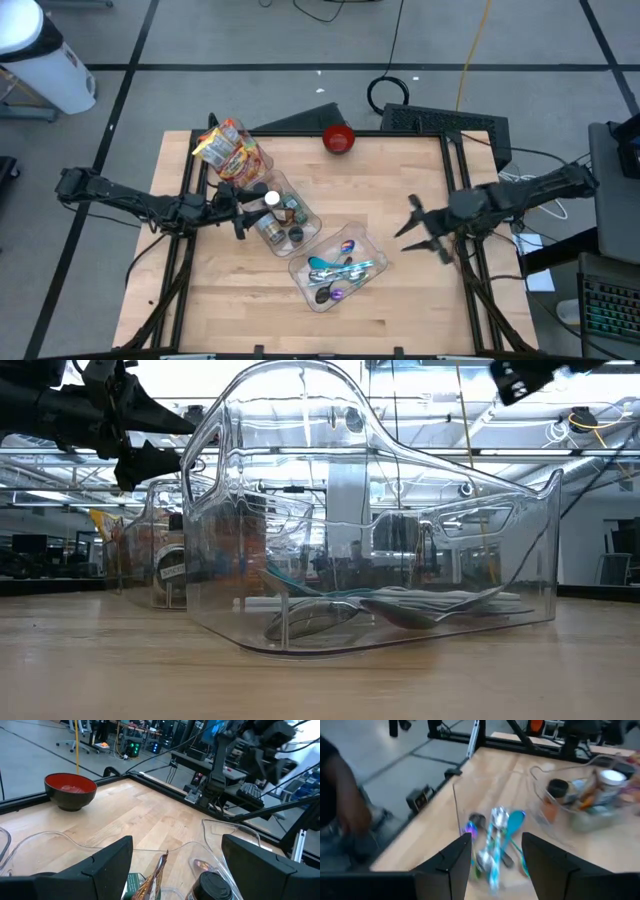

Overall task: Pick & Place Food Item
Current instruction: Return to Home Position

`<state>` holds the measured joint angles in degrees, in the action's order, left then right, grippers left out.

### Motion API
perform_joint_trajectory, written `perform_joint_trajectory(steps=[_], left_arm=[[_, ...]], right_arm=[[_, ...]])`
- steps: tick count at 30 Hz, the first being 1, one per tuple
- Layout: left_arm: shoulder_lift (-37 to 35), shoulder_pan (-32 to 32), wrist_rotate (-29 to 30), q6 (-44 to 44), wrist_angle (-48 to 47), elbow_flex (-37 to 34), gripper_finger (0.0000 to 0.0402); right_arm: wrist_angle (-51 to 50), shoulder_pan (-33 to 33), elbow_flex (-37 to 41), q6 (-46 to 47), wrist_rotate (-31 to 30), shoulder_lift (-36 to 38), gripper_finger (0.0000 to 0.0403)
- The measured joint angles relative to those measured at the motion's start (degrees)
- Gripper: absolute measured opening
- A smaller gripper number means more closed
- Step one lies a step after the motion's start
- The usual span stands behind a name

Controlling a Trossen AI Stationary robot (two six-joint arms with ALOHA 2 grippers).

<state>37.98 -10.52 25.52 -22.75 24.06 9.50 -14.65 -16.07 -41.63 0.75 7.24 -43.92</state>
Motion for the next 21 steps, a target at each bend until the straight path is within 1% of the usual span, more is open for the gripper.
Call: perform_joint_trajectory(steps=[2,5,9,13,21], left_arm=[[0.0,0.0,0.0,0.0,0.0,0.0,0.0312],[0.0,0.0,0.0,0.0,0.0,0.0,0.0312],[0.0,0.0,0.0,0.0,0.0,0.0,0.0312],[0.0,0.0,0.0,0.0,0.0,0.0,0.0312],[0.0,0.0,0.0,0.0,0.0,0.0,0.0312]], right_arm=[[-5.4,0.7,0.2,-2.9,0.0,5.0,0.0169],[-6.7,1.5,3.5,-3.6,-0.3,11.2,0.0169],[2.2,2.7,11.7,-3.1,-4.6,18.1,0.0165],[10.0,4.6,18.7,-2.2,-4.2,23.8,0.0167],[10.6,11.7,25.5,2.6,-4.1,35.0,0.0165]])
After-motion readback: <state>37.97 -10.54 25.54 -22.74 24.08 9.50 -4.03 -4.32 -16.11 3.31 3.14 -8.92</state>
